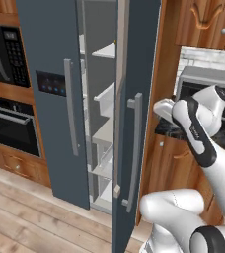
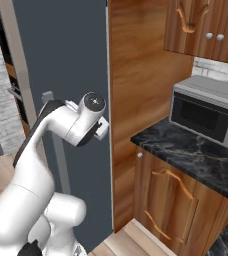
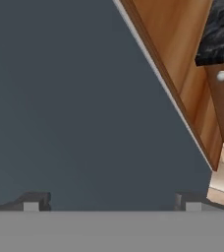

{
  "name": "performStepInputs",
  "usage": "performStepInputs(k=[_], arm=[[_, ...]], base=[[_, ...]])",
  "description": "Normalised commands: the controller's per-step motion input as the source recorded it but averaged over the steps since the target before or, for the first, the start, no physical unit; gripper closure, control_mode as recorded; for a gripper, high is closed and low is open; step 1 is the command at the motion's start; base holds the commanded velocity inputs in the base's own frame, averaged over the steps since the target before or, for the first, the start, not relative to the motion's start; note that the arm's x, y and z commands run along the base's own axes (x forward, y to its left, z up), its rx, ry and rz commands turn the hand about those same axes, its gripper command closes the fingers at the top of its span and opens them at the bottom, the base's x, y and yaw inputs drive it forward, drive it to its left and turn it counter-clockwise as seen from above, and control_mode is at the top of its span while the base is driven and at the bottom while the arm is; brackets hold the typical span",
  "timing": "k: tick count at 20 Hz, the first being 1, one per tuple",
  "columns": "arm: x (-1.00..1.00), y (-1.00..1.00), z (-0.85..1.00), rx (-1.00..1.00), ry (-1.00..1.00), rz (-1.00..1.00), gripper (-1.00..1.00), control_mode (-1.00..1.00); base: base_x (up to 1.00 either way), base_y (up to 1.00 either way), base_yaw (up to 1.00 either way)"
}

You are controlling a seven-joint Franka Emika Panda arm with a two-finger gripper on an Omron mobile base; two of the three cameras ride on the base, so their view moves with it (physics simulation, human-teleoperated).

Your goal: Place the pear in the correct fridge rack based on whether it is a fruit or vegetable. Finally, close the fridge door.

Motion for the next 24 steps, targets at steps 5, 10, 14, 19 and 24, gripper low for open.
performStepInputs(k=[5, 10, 14, 19, 24], arm=[[0.64, 0.25, -0.19, 0.0, 0.0, 0.0, -1.0, -1.0], [0.52, 0.3, -0.25, 0.0, -0.05, -0.02, -1.0, -1.0], [0.46, 0.21, -0.12, 0.0, -0.08, -0.02, -1.0, -1.0], [0.33, 0.36, -0.05, 0.0, -0.11, -0.07, -1.0, -1.0], [0.35, 0.32, 0.0, 0.0, -0.05, -0.14, -1.0, -1.0]], base=[[0.0, 0.0, 0.0], [0.0, 0.0, 0.0], [0.0, 0.0, 0.0], [0.0, 0.0, 0.0], [0.0, 0.0, 0.0]])
